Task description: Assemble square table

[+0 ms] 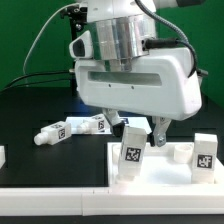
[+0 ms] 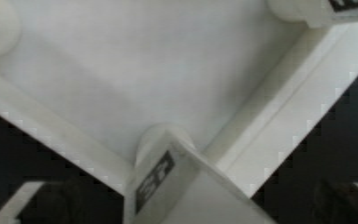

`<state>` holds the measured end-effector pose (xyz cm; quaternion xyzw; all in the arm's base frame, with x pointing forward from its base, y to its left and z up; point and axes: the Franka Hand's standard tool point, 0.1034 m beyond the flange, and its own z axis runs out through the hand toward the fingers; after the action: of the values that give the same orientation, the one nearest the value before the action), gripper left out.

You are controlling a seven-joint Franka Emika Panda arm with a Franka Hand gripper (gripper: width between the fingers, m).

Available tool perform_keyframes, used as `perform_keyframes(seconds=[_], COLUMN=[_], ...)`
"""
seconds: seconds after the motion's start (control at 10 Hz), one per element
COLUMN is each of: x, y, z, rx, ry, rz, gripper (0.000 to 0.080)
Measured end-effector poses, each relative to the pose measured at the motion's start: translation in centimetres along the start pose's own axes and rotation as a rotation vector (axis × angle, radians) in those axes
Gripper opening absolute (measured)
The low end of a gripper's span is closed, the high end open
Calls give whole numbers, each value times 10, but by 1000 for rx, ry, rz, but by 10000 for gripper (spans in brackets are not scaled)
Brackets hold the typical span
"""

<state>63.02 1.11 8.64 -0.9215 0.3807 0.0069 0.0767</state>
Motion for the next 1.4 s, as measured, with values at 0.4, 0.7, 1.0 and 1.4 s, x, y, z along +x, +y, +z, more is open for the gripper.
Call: perform_keyframes(seconds=[0.4, 0.7, 1.0, 1.4], x=[6, 6, 10, 14], y=[4, 3, 6, 8], z=[0, 0, -1, 2], rx=[-56, -47, -44, 22], ry=[41, 41, 52, 60], rz=[-637, -541, -296, 182], gripper=[649, 521, 291, 289])
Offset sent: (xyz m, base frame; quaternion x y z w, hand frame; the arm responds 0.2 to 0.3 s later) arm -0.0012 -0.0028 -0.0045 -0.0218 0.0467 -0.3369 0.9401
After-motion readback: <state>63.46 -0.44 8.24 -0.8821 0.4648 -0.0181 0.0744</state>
